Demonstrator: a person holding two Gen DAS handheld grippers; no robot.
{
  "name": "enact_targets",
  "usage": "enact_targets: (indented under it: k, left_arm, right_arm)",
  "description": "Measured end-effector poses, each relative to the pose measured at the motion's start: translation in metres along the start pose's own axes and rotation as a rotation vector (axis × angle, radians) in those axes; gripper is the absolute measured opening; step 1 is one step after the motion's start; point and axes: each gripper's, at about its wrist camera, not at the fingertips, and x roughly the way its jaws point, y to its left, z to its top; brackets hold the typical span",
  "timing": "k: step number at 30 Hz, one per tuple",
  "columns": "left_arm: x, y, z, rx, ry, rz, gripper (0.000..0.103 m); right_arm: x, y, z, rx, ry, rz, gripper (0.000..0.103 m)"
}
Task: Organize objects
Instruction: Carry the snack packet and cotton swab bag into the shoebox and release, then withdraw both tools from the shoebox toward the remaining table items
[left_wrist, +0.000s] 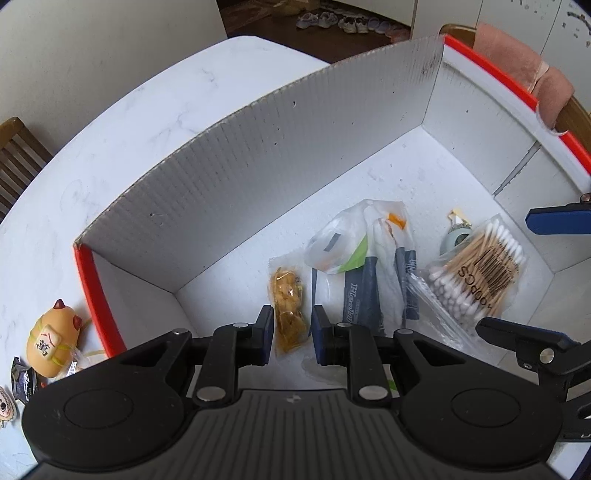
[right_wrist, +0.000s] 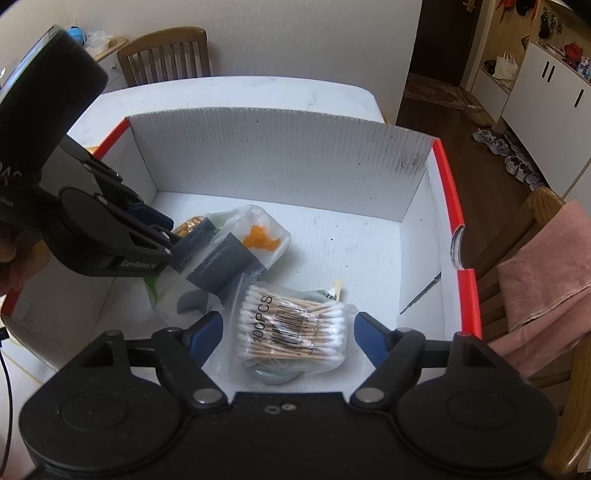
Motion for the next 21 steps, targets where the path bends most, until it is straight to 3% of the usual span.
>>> enact_targets:
  k: [11, 21]
  left_arm:
    - [-0.040, 0.001, -0.016, 0.021, -0.094, -0.013, 0.020]
    - [-0.077, 0.008, -0.038, 0.006, -0.196, -0.087, 0.020]
  right_arm:
    - [-0.029, 0.003, -0.001, 0.024, -0.063, -0.003, 0.084]
    - [-0.061, 0.020, -0.001, 0.052, -0.142, -0.012, 0.085]
